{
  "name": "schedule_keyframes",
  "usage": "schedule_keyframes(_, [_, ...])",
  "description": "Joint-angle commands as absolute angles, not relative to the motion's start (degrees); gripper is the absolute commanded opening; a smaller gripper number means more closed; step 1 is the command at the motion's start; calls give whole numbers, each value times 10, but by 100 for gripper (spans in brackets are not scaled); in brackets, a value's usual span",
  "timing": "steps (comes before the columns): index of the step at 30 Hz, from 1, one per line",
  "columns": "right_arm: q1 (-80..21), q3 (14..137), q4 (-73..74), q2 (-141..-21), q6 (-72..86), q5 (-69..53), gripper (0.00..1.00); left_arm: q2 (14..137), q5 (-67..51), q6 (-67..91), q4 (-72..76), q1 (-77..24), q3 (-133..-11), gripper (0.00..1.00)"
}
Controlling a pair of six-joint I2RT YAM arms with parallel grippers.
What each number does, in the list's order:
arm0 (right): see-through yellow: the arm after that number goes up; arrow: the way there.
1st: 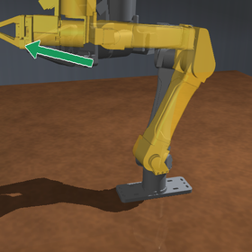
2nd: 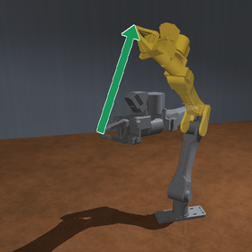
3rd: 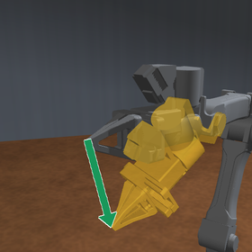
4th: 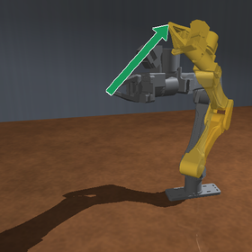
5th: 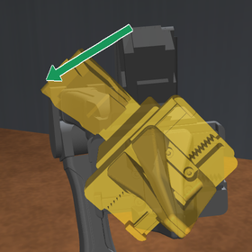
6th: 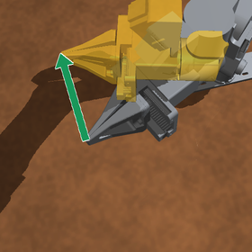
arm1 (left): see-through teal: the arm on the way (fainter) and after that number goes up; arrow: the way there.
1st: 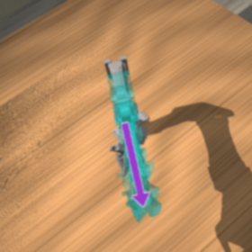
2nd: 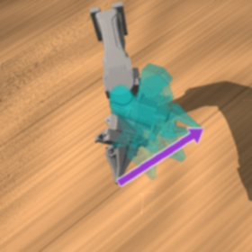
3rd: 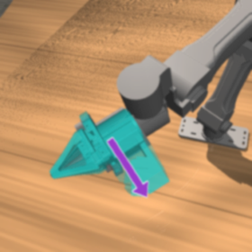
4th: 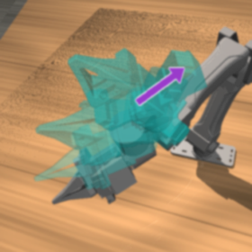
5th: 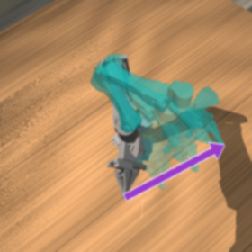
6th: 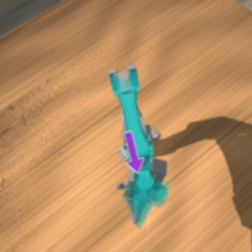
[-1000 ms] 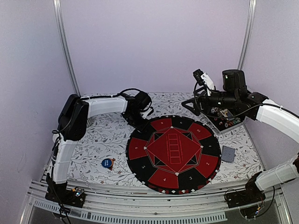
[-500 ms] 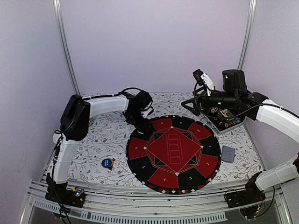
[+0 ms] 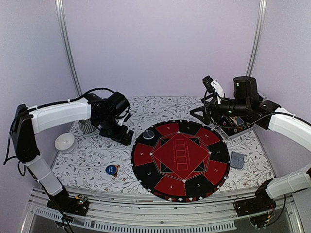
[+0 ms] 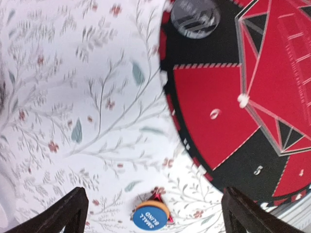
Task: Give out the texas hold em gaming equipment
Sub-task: Pick up the small blind button from the center of the board.
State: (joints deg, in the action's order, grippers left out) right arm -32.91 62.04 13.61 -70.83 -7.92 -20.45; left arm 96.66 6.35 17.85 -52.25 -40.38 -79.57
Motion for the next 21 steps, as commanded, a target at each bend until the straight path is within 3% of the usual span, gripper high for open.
schedule_keyframes(1, [-325, 602, 107, -705, -79, -229, 99, 902, 71, 286, -582, -408, -682, 98])
schedule_keyframes(10, [-326, 588, 103, -708, -93, -236, 99, 873, 33, 328, -513, -405, -551, 97])
schedule_keyframes(21, [-325, 563, 102, -682, -95, -221, 99, 902, 0, 313, -446, -400, -509, 77])
